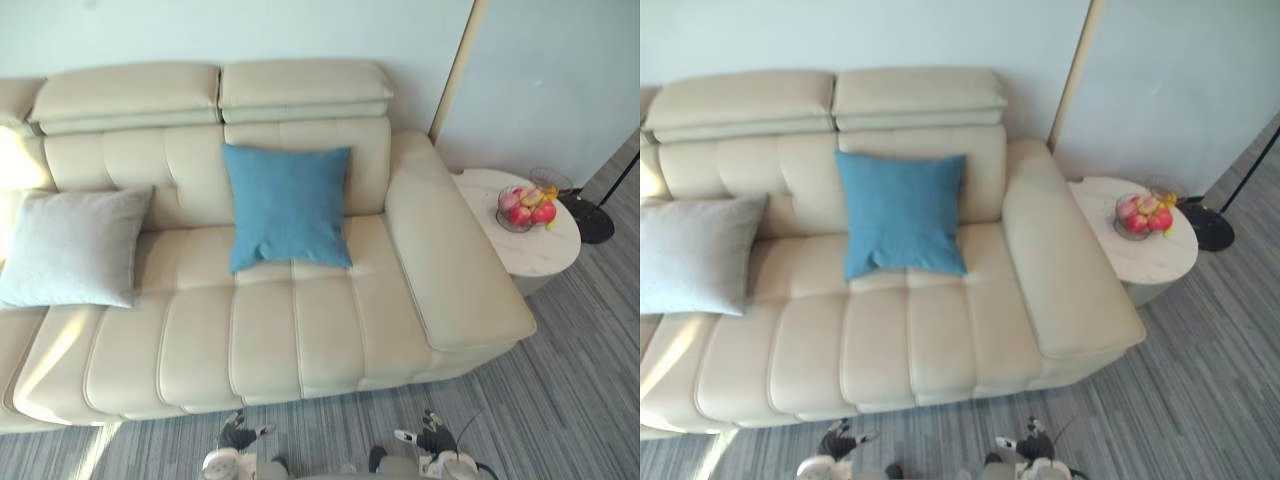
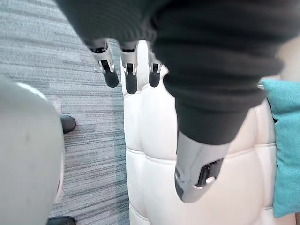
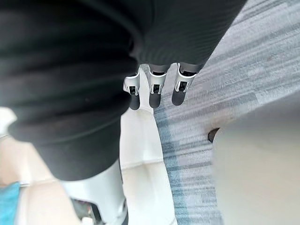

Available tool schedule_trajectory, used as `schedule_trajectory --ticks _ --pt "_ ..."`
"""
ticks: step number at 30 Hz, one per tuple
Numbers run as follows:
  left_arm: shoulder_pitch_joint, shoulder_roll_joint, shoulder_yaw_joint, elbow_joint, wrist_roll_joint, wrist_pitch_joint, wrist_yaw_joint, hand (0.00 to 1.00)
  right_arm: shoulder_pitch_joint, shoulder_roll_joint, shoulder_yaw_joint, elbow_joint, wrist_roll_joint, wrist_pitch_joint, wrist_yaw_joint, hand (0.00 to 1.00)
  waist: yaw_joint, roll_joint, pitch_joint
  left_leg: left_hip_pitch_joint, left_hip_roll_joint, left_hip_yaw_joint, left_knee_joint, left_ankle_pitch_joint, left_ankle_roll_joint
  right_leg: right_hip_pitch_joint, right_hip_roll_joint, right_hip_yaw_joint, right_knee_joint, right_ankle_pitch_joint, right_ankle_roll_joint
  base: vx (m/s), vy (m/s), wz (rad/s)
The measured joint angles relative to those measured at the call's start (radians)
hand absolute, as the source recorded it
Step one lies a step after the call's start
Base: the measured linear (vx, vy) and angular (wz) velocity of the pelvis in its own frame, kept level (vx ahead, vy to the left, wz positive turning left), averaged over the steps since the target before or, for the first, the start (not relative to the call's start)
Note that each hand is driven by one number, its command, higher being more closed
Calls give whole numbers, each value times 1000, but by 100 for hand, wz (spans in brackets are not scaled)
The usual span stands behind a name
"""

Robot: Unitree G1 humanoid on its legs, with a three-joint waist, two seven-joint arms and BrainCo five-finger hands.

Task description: Pick up cushions and gather them together orderly.

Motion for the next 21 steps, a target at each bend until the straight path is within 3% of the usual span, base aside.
schedule_trajectory --ticks 9,14,15,21 --pt "4 1 3 21 11 0 -6 0 -20 -3 -2 47 -1 17 1 0 0 -1 -11 56 -14 -22 -88 36 3 50 1 -28 -61 19 1 6 9 8" --pt "2 2 15 39 10 0 -7 0 -23 -2 -7 65 -2 23 1 0 0 -7 -25 78 -15 -31 -105 36 3 81 3 -38 -90 23 -2 32 -11 3" --pt "4 6 24 48 10 2 -8 0 -23 -3 1 66 -39 33 0 0 -1 -20 -34 118 -15 -29 -133 36 3 113 5 -41 -106 21 -4 0 0 0" --pt "4 7 24 49 10 2 -8 0 -21 -3 1 66 -39 33 0 0 -1 -20 -34 116 -15 -30 -133 36 3 113 5 -44 -107 21 -4 0 0 0"
